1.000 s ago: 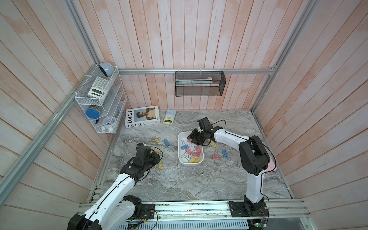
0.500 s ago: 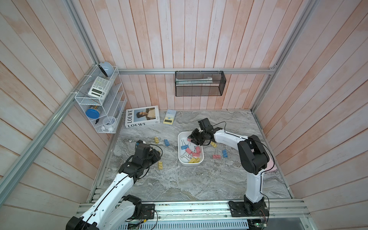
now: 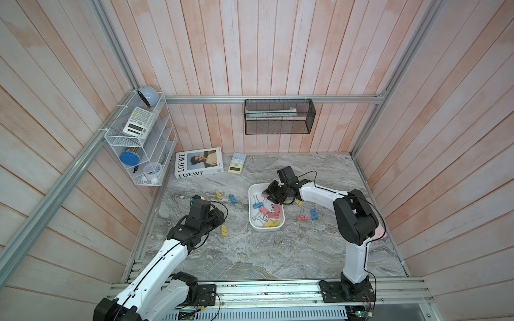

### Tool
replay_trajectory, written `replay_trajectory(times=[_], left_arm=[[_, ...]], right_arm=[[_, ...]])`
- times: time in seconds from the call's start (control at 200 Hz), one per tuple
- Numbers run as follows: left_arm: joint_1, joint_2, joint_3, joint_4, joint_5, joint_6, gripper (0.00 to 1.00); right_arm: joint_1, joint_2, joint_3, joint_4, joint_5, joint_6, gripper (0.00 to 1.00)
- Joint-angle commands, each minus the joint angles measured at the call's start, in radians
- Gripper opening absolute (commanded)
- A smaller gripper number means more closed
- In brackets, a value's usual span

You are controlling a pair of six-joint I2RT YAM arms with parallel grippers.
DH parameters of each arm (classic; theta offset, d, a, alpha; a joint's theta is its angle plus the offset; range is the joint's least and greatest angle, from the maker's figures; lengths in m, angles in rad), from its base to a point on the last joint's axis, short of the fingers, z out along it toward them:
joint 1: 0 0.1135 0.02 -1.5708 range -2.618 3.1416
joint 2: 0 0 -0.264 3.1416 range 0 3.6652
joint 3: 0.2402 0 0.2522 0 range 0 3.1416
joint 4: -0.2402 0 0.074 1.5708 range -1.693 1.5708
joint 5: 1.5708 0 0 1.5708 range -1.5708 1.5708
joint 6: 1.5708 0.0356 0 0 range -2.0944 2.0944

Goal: Take out the binder clips from the storage box
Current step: Pick up the binder clip from the storage box.

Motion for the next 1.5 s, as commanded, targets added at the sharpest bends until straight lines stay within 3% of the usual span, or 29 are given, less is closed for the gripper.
replay_trajectory(times=[0.0,0.72,0.9,0.965,1.045,1.495], left_arm=[[0.006,0.015,0.031,0.016,-0.013,0.021,0.58],[0.005,0.019,0.053,-0.005,-0.025,0.034,0.59],[0.005,0.033,0.06,-0.001,-0.025,0.037,0.59],[0.005,0.035,0.062,0.0,-0.025,0.039,0.59],[0.006,0.033,0.063,0.0,-0.025,0.04,0.59],[0.005,0.074,0.093,0.043,0.011,0.042,0.59]], right_arm=[[0.008,-0.039,-0.015,-0.031,0.028,-0.012,0.42],[-0.041,0.097,0.061,0.015,-0.008,0.022,0.4],[-0.045,0.109,0.076,0.008,-0.007,0.028,0.29],[-0.046,0.112,0.071,0.015,-0.01,0.035,0.12],[-0.045,0.105,0.063,0.026,-0.018,0.037,0.0],[-0.069,-0.147,-0.033,-0.033,-0.031,-0.058,0.0]])
